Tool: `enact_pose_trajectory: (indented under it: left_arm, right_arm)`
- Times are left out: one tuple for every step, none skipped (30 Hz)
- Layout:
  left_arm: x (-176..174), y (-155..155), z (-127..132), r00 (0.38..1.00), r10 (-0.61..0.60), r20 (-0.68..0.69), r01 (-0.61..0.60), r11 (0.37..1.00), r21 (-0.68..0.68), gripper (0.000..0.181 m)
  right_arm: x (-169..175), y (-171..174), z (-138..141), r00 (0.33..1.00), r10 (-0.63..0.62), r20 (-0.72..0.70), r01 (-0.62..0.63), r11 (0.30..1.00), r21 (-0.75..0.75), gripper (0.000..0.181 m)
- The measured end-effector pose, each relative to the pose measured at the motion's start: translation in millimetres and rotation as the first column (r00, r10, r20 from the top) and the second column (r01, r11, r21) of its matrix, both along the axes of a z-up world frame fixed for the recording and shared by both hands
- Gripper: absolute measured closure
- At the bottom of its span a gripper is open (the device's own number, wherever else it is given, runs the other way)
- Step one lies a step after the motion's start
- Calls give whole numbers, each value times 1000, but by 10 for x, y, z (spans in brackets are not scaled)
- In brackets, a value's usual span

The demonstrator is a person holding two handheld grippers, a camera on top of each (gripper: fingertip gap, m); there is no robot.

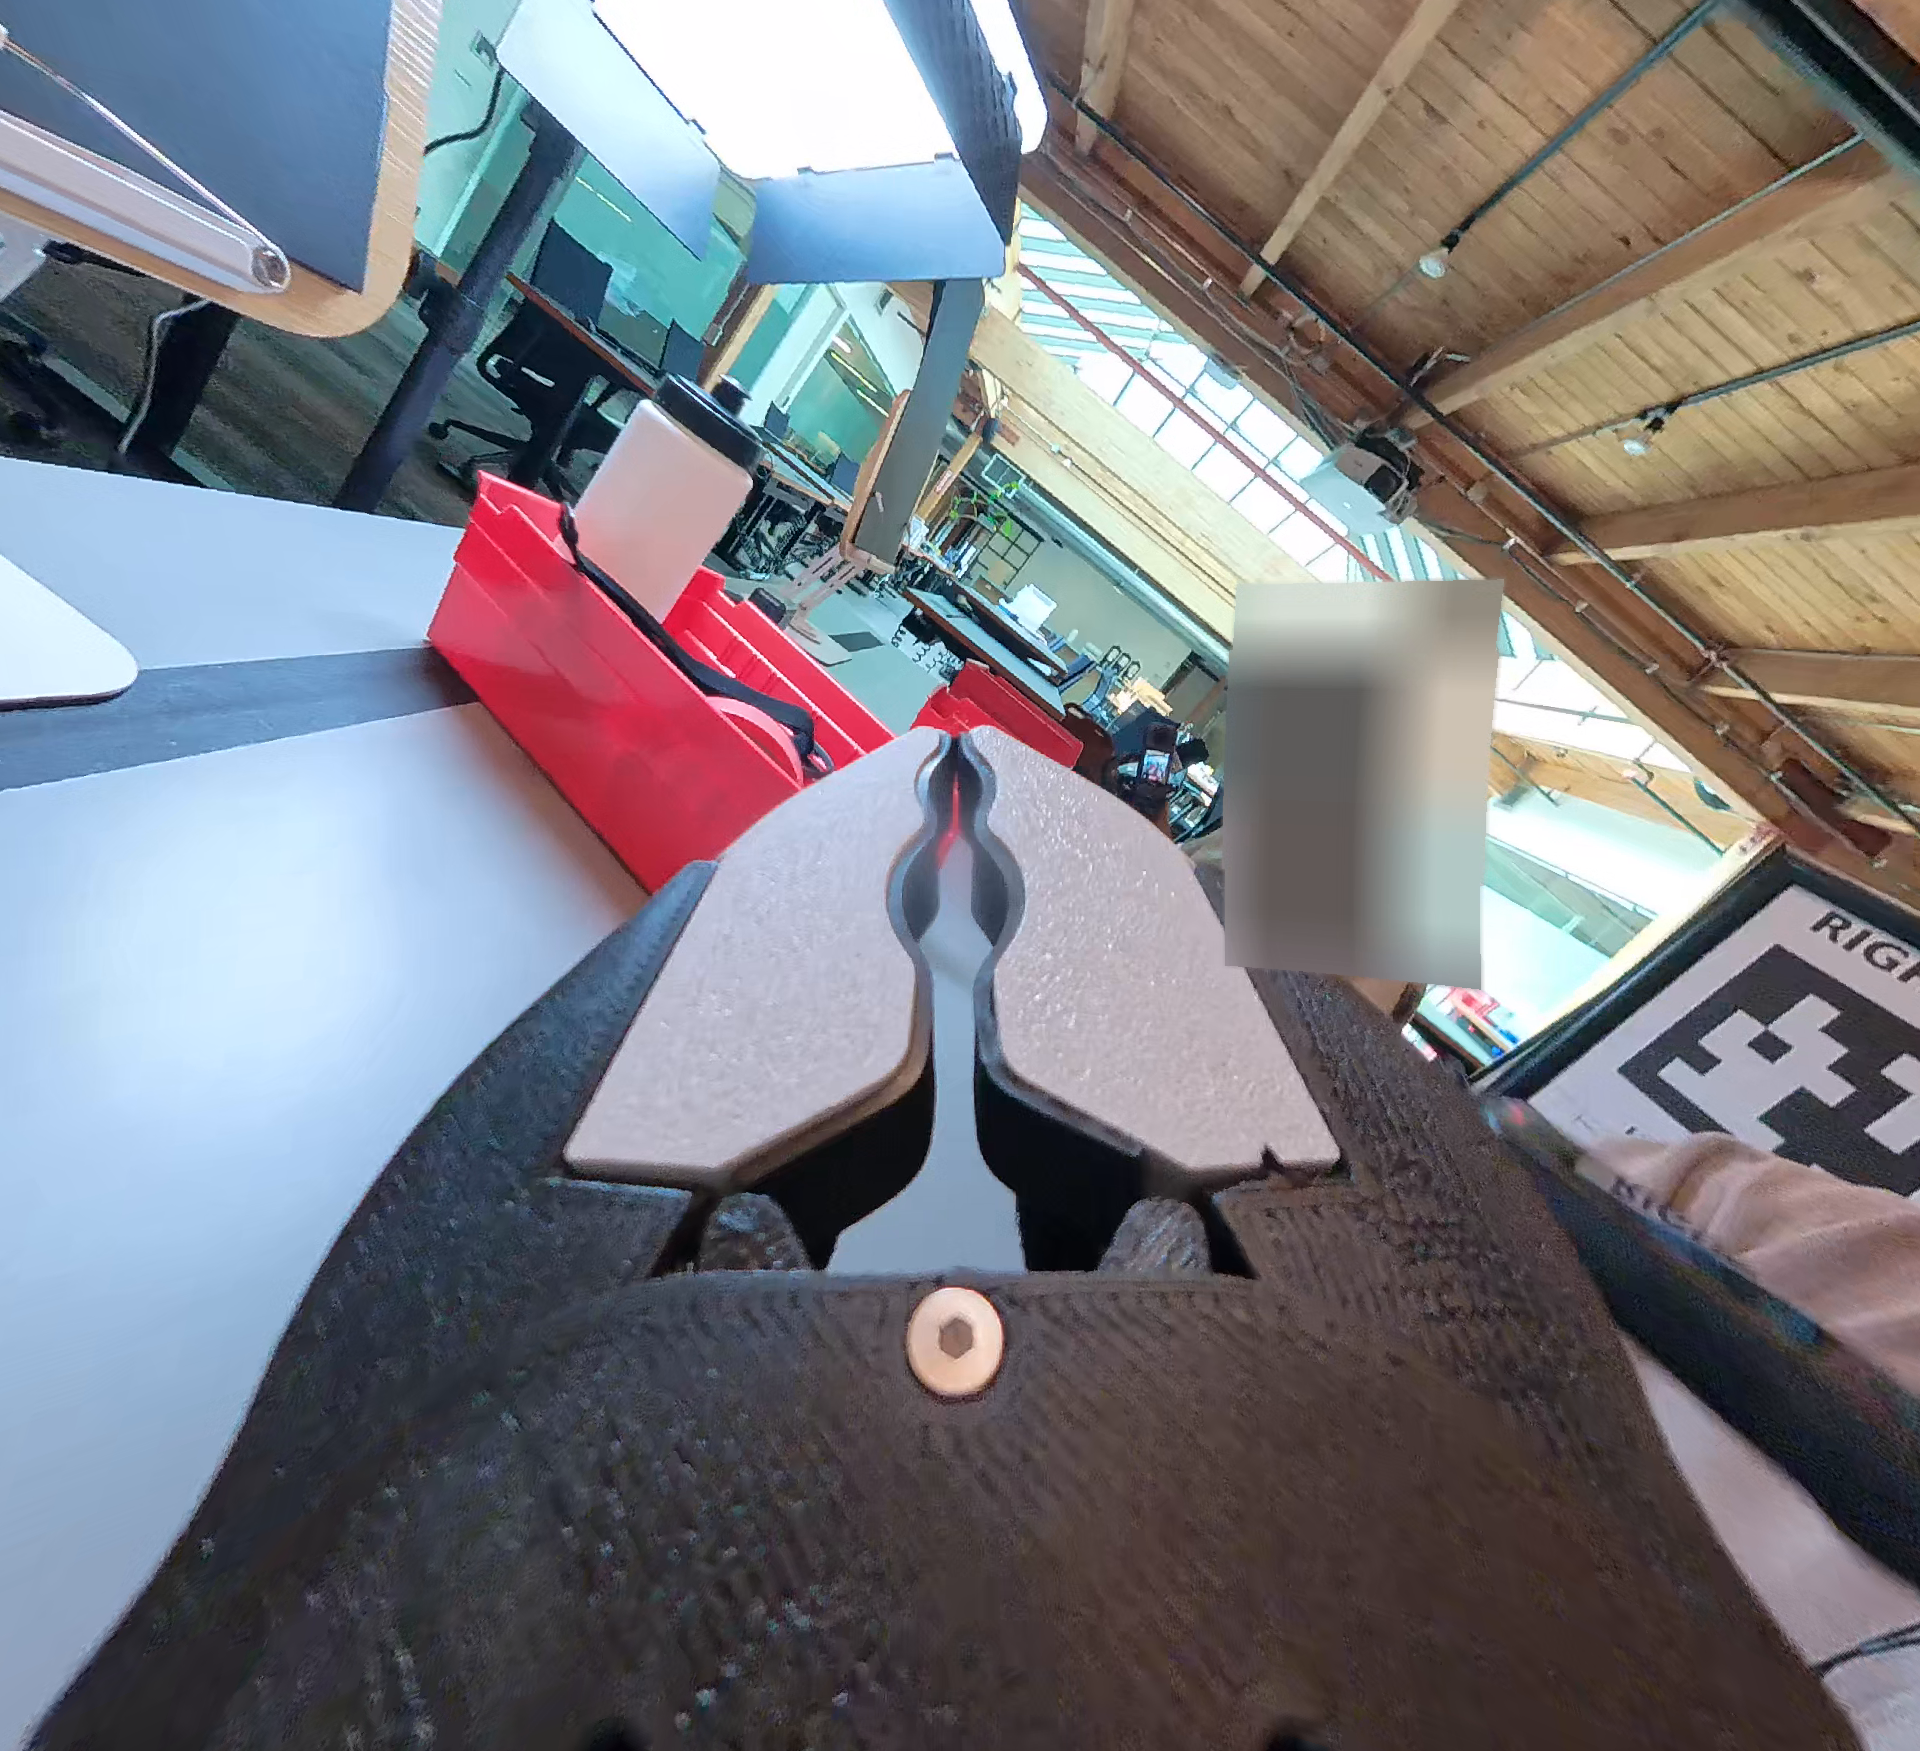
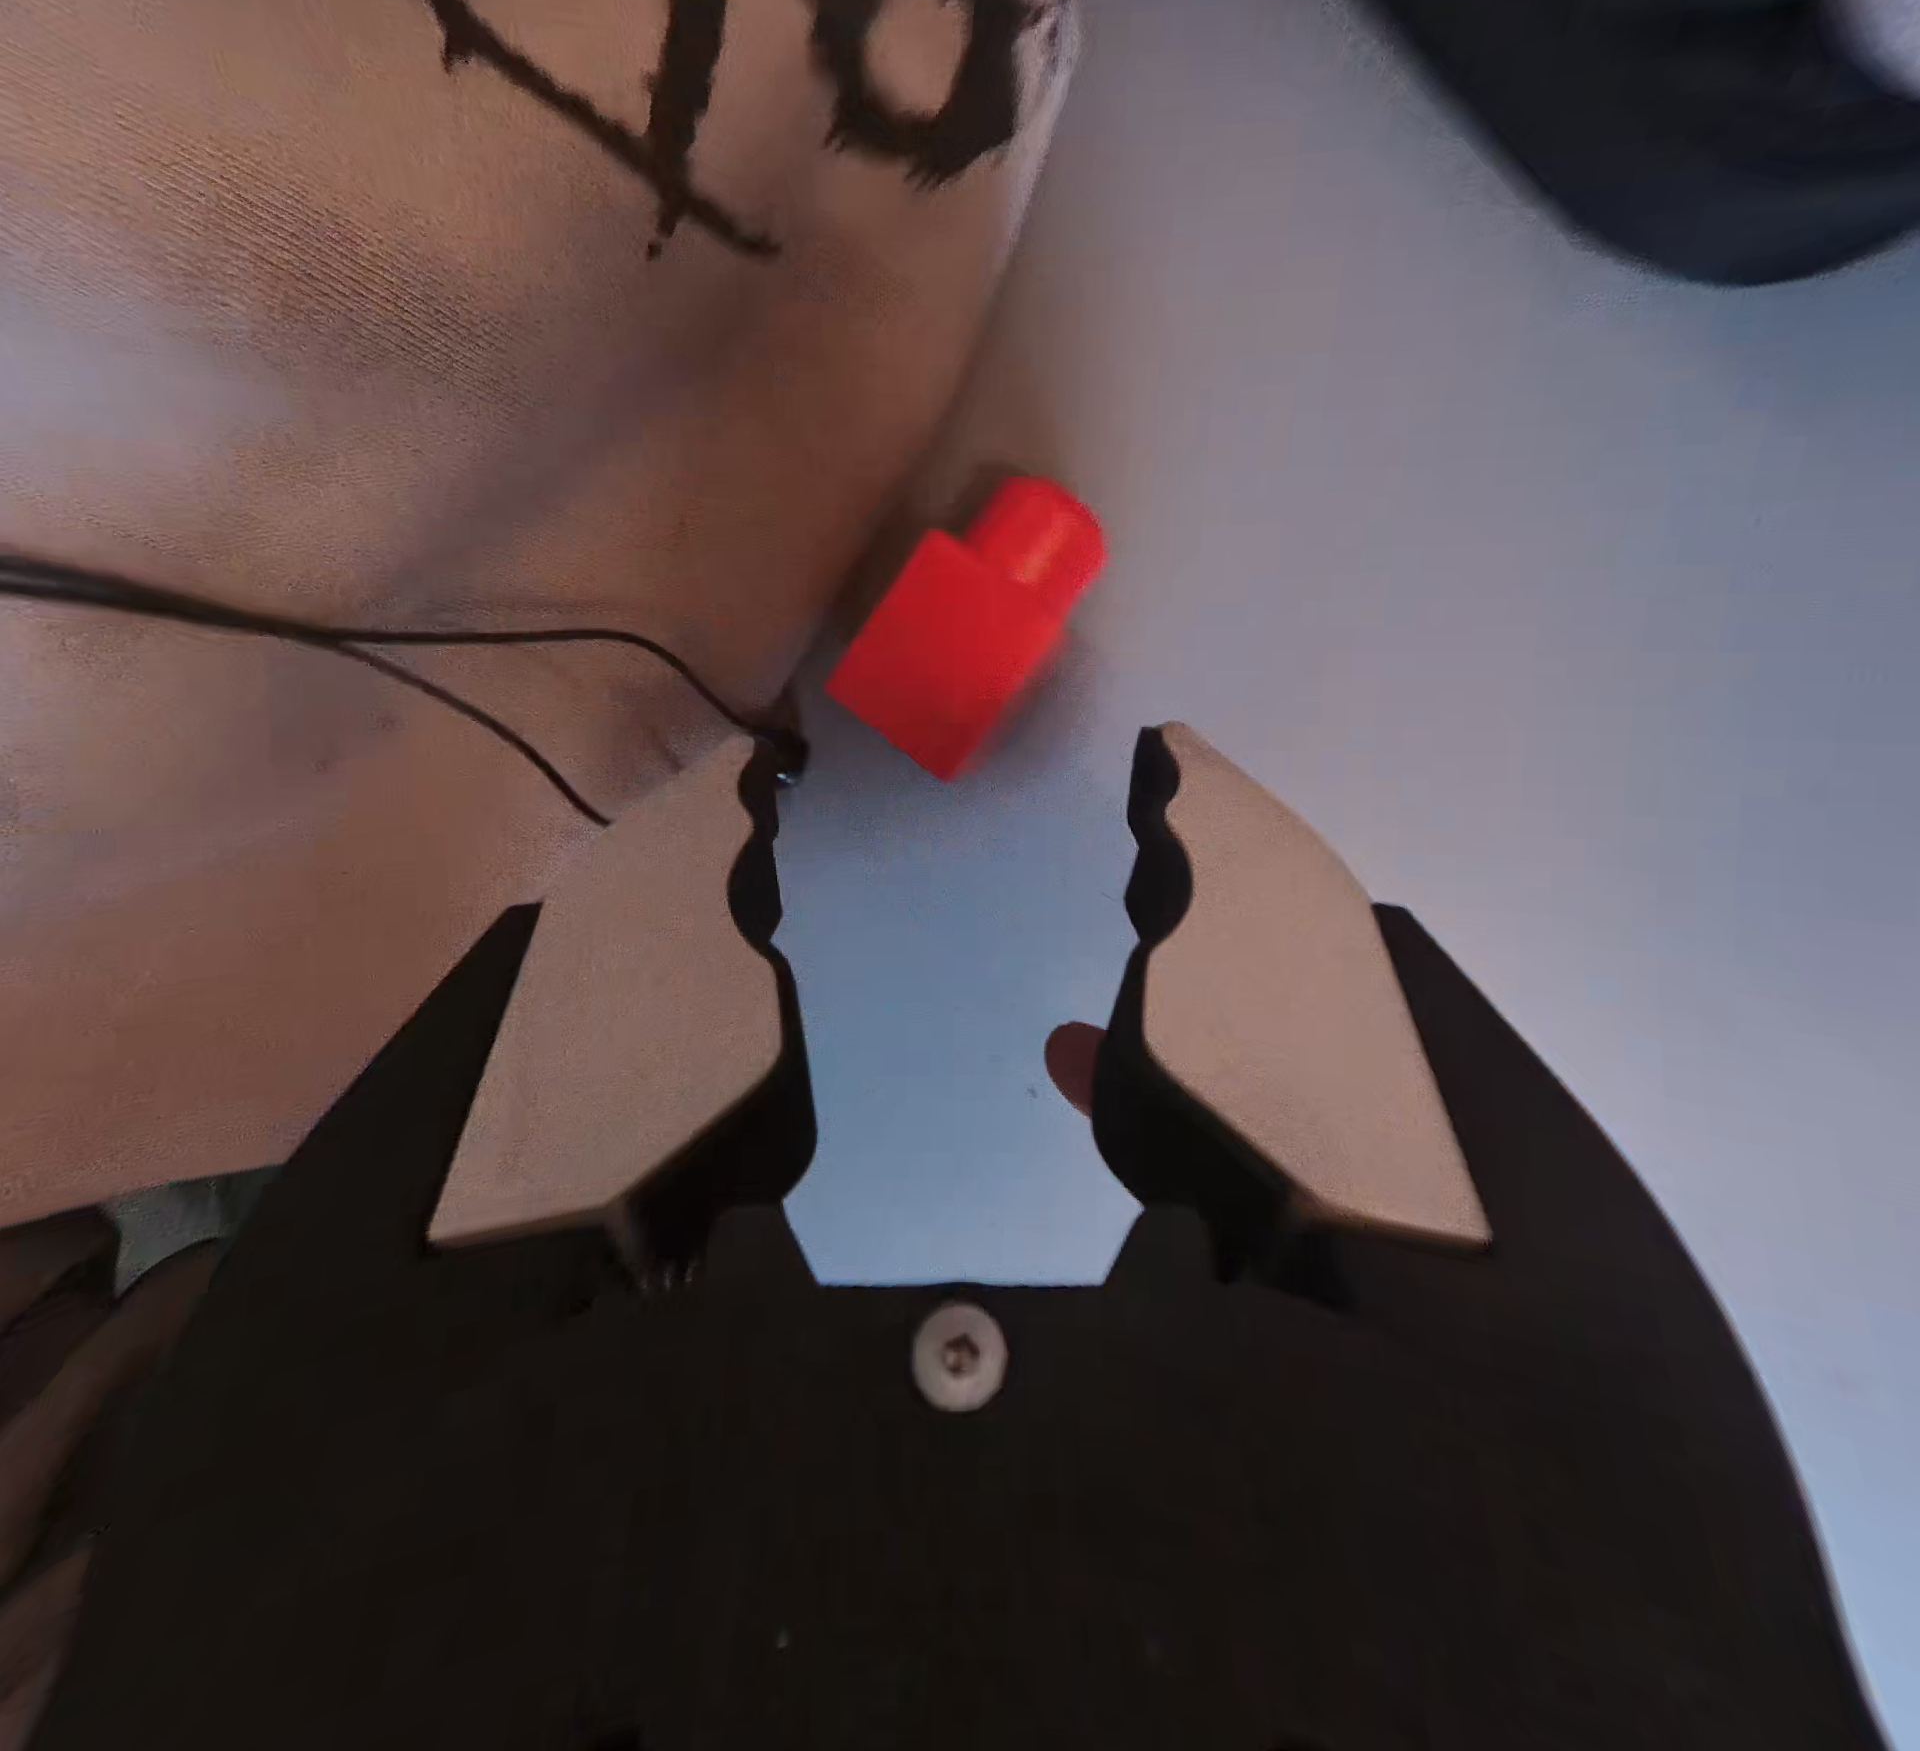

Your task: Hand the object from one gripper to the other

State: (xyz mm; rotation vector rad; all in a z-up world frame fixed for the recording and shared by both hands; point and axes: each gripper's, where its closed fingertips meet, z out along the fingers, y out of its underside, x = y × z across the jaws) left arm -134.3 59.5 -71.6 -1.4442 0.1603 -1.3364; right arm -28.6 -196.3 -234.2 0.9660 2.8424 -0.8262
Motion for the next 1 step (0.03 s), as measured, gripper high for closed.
enact_pose_trajectory:
  left_arm:
    - [-17, 3, 8, 1000, 2, 11, -2, 1000, -2, 181]
  right_arm:
    - [29, -71, -113, 999, 25, 41, -27, 999, 34, 115]
